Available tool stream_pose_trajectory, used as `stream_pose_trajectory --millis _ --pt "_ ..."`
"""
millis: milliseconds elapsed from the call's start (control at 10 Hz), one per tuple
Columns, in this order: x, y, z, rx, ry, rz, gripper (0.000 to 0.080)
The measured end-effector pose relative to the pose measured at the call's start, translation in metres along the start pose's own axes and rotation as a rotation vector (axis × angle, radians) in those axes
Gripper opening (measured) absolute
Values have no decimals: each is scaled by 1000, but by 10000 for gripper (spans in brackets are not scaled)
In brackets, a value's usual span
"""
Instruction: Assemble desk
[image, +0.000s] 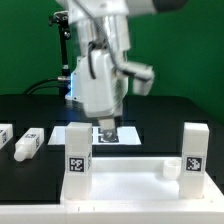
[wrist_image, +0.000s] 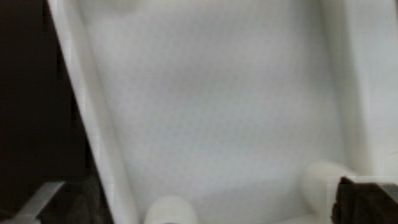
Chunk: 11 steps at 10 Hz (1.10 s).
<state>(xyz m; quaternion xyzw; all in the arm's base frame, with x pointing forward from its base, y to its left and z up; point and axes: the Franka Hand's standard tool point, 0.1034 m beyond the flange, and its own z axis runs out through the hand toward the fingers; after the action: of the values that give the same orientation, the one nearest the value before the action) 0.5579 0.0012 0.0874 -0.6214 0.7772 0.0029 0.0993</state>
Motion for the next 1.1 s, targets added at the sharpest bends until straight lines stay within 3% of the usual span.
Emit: stream_pose_trajectory --millis 100,300,500,800,900,1000,1100 --pt "9 16 11 34 17 -1 649" --pt "6 16 20 106 57 -7 649" --pt "1 31 38 73 52 -14 649" --pt "-11 44 57 -63 -4 -10 649" --pt "-18 50 57 -168 -29 -35 649" --pt "-18 48 58 -223 -35 -74 649" --pt "-16 47 62 -227 -31 -79 649"
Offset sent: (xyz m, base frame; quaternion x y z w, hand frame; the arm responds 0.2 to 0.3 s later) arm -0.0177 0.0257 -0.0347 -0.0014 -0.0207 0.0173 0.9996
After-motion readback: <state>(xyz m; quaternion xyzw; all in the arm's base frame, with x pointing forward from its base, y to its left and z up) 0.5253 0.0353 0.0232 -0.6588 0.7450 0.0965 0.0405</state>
